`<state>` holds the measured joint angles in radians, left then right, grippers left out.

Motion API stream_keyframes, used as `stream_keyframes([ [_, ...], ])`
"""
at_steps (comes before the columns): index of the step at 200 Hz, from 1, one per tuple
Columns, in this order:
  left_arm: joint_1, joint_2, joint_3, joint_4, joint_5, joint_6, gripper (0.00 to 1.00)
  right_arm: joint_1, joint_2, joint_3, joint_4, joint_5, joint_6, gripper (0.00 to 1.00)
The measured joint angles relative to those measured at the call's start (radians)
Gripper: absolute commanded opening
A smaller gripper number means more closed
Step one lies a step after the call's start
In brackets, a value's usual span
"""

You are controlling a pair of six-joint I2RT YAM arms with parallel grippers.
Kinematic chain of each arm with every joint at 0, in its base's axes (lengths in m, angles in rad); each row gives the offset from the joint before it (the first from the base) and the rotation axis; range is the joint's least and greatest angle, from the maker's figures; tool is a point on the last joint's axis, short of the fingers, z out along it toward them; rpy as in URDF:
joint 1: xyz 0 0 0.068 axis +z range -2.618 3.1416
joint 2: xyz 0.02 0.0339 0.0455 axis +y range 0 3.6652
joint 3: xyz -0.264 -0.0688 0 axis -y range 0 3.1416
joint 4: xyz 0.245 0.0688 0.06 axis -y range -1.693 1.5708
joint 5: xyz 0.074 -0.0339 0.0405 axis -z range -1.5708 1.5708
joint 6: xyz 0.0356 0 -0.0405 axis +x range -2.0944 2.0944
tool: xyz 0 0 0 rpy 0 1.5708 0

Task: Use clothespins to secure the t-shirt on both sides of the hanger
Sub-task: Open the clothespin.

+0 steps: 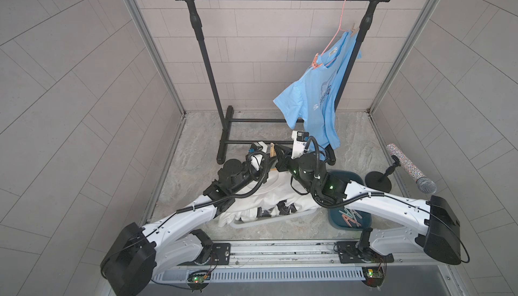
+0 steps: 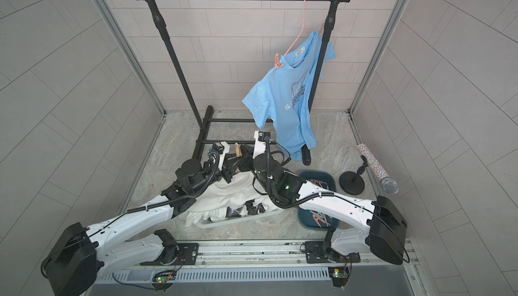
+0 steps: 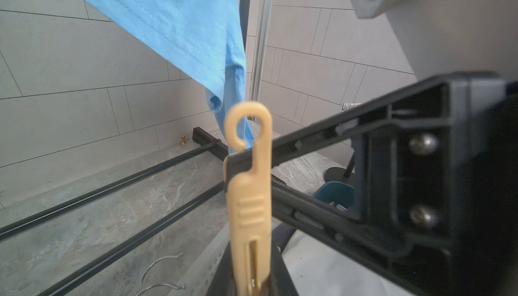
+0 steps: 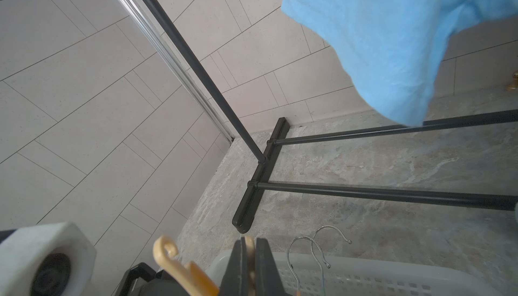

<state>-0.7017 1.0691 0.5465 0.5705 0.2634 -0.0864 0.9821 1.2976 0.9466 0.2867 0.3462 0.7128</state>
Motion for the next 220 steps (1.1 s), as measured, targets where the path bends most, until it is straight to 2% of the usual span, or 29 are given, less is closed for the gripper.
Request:
stream_keyframes([
  [30,-0.001,-0.025,-0.005,-0.009,0.0,0.04,0.0,0.0,-0.04,0.005,-0.06,-0.003,-0.032,0.44],
  [49,-0.001,-0.057,-0.005,-0.022,0.002,0.081,0.0,-0.007,-0.098,0.005,-0.131,-0.009,-0.095,0.57],
  [71,-0.004,-0.085,-0.005,-0.044,0.005,0.128,0.0,-0.016,-0.196,0.005,-0.212,-0.042,-0.17,0.63],
  [100,-0.004,-0.095,-0.005,-0.066,0.008,0.174,0.0,-0.027,-0.309,0.004,-0.252,-0.162,-0.244,0.65],
  [121,-0.003,-0.095,-0.005,-0.076,0.013,0.192,0.0,-0.027,-0.322,0.007,-0.261,-0.236,-0.253,0.65],
  [190,-0.003,-0.095,-0.005,-0.09,0.035,0.201,0.0,-0.027,-0.173,0.06,-0.346,-0.299,-0.26,0.65],
  [220,-0.004,-0.095,-0.005,-0.09,0.043,0.201,0.0,-0.027,-0.119,0.103,-0.343,-0.312,-0.242,0.59],
])
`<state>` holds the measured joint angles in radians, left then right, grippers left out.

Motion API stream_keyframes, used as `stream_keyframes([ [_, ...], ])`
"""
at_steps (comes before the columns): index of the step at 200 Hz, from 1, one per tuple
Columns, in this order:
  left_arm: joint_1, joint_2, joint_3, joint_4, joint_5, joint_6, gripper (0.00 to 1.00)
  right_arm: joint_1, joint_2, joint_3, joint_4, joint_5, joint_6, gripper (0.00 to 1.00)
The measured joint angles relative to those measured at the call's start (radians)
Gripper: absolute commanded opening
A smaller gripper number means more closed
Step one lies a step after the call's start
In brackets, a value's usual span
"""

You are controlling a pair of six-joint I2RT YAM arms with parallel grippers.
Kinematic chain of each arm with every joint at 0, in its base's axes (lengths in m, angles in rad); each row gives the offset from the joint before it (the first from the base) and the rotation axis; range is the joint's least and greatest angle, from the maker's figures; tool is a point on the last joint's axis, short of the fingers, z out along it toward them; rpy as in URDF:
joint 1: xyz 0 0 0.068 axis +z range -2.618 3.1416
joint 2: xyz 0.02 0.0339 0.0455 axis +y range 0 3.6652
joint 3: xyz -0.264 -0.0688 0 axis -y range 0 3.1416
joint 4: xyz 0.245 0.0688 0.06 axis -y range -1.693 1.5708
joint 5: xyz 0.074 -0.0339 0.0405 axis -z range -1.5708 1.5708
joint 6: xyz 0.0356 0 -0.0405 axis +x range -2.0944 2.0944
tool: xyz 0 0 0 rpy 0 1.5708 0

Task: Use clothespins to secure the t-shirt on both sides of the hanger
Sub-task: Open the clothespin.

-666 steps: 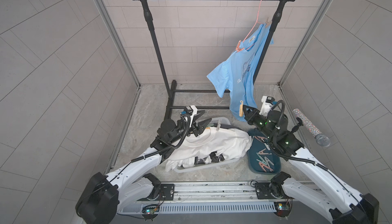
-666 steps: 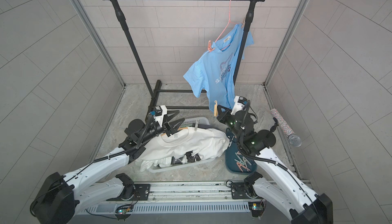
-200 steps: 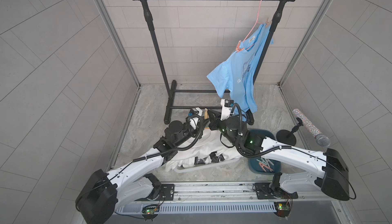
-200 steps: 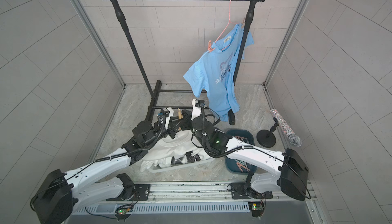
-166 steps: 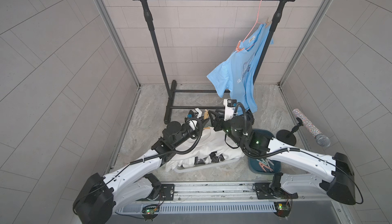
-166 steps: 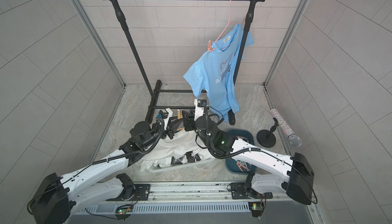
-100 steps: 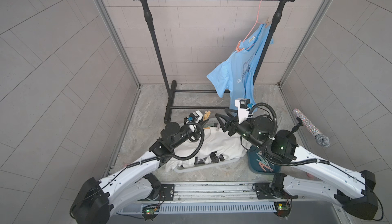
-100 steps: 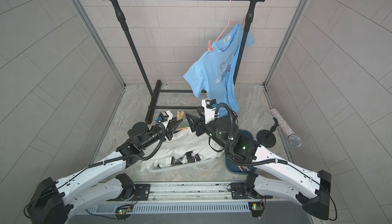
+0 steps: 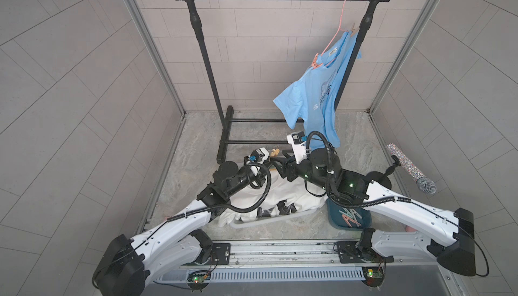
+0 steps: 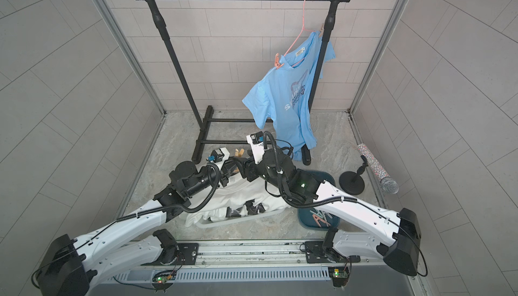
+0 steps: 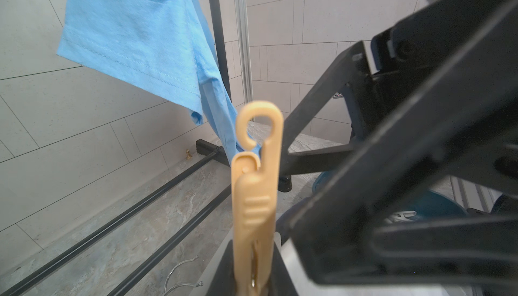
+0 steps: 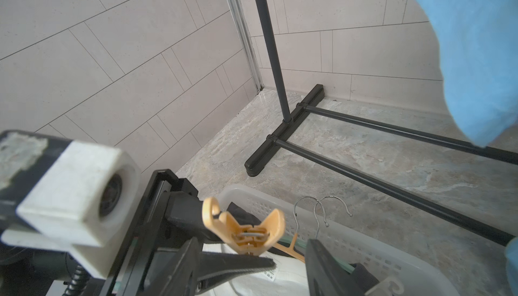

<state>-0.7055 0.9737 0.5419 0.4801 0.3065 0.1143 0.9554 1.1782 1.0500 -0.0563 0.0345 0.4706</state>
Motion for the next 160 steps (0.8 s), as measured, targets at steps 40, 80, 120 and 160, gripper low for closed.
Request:
stream_keyframes([
  [40,0.0,0.0,0.0,0.0,0.007,0.0,0.0,0.0,0.059,0.028,0.007,-0.004,0.033,0.44],
  [80,0.0,-0.002,0.0,-0.009,0.006,0.0,0.0,-0.001,0.081,0.035,0.013,-0.003,0.048,0.26],
  [120,0.002,-0.01,0.0,-0.009,0.001,0.0,0.21,-0.001,0.082,0.035,0.029,-0.002,0.045,0.11],
  [160,0.002,-0.042,0.0,-0.014,-0.01,0.002,0.56,-0.005,0.082,0.035,0.032,0.017,-0.006,0.0],
])
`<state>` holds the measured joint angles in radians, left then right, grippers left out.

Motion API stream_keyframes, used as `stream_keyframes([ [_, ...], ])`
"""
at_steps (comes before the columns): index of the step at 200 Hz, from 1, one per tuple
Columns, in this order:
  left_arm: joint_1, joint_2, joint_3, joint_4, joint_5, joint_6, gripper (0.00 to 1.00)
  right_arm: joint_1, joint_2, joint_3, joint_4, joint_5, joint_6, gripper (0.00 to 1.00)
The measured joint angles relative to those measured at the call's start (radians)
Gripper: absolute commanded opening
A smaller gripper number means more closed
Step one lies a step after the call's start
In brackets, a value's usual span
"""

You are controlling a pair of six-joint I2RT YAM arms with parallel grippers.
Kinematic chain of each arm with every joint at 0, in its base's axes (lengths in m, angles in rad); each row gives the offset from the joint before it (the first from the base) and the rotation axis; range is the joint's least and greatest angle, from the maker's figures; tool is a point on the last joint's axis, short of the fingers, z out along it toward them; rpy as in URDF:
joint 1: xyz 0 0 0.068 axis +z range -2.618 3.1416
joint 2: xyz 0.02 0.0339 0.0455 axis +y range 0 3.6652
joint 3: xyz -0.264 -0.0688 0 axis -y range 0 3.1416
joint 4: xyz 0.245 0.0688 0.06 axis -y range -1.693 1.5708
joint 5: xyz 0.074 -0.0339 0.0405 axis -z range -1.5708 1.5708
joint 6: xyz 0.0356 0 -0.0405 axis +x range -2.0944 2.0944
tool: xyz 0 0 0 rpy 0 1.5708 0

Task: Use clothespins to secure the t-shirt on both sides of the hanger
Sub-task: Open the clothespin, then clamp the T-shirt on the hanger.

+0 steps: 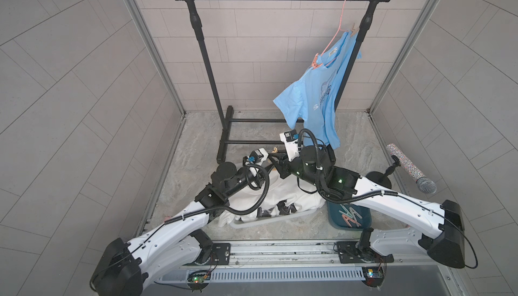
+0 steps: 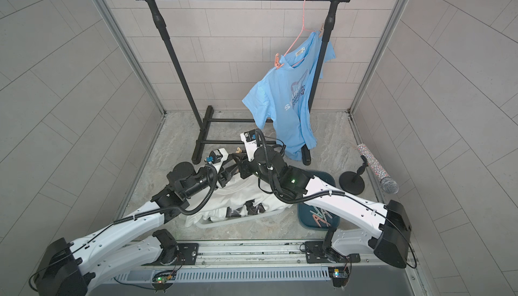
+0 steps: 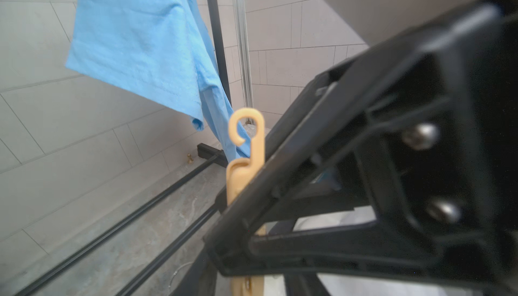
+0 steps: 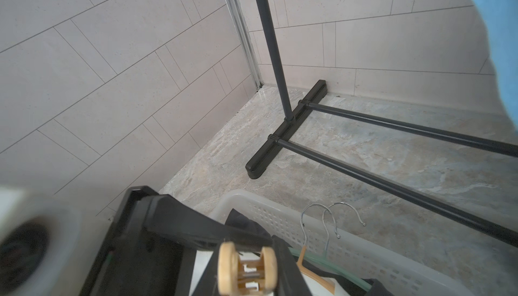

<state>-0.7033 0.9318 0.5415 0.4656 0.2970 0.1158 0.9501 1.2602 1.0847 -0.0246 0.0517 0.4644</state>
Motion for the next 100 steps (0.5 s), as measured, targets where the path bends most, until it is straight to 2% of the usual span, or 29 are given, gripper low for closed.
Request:
stream_keyframes([
  [35,0.003,-0.06,-0.015,0.03,-0.037,0.0,0.64,-0.071,-0.004,-0.003,0.011,-0.011,-0.076,0.0],
  [60,0.026,-0.109,-0.047,0.077,-0.124,-0.034,0.72,-0.192,-0.024,-0.056,0.13,-0.112,-0.119,0.0],
  [81,0.101,-0.134,-0.067,0.104,-0.251,-0.102,0.73,-0.267,-0.027,-0.15,0.306,-0.24,-0.181,0.0],
  [100,0.227,-0.137,-0.068,0.106,-0.351,-0.198,0.73,-0.274,0.019,-0.166,0.375,-0.421,-0.287,0.0],
])
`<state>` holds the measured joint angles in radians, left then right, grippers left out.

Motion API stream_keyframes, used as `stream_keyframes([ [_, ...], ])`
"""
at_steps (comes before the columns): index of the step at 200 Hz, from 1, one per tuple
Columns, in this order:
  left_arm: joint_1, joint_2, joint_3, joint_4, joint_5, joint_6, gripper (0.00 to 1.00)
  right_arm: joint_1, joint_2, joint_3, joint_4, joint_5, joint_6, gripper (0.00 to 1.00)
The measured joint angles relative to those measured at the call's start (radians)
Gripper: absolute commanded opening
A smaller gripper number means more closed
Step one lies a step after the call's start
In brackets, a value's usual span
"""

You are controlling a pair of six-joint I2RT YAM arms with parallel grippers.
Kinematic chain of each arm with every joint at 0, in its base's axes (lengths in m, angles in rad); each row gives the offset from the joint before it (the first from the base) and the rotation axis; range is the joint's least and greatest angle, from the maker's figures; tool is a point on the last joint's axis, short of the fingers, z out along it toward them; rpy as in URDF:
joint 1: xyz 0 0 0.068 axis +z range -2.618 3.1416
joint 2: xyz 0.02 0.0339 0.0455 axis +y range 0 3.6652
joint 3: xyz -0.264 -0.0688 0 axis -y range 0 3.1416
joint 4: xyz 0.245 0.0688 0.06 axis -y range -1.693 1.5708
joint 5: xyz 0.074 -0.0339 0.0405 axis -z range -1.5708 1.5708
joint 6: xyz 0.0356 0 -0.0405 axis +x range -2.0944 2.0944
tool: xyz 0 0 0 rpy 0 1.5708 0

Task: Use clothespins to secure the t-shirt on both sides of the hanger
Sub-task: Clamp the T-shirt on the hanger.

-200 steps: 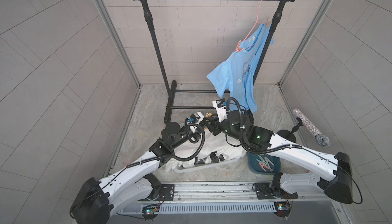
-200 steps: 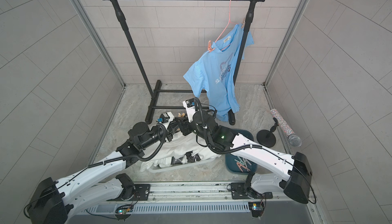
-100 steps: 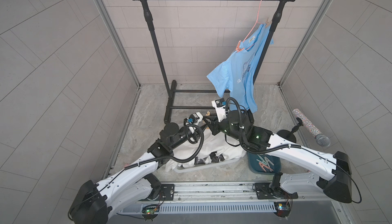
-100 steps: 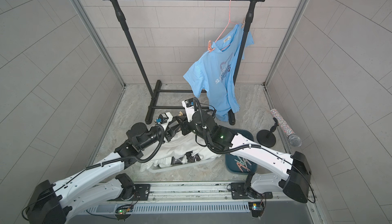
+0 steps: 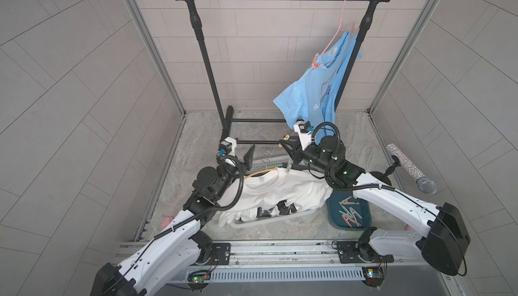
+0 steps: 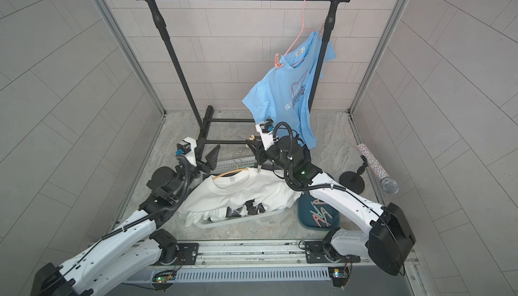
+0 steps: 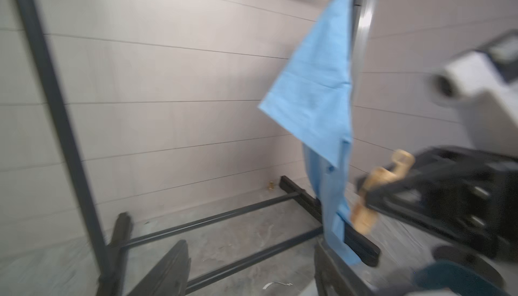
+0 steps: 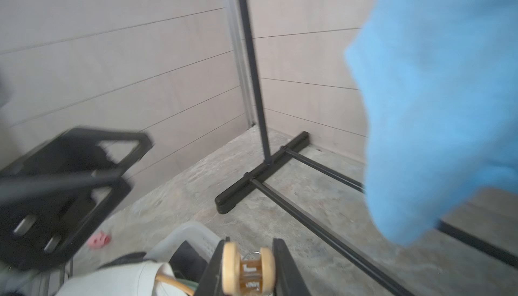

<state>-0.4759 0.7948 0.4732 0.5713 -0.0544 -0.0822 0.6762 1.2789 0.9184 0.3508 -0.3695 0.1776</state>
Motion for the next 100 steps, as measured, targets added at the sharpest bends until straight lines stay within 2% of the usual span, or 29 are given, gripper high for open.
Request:
stream_keyframes([
  [26,0.159,0.0,0.0,-0.001,-0.097,-0.135,0.72,0.034,0.119,0.087,-0.008,-0.245,-0.161,0.0],
  [46,0.213,0.0,-0.001,-0.001,-0.138,-0.181,0.72,0.092,0.215,0.182,-0.092,-0.377,-0.314,0.0],
  [73,0.24,-0.009,-0.002,-0.006,-0.175,-0.193,0.72,0.19,0.328,0.322,-0.322,-0.452,-0.561,0.0],
  [100,0.251,-0.027,-0.003,-0.008,-0.191,-0.195,0.72,0.263,0.422,0.438,-0.528,-0.452,-0.759,0.0],
])
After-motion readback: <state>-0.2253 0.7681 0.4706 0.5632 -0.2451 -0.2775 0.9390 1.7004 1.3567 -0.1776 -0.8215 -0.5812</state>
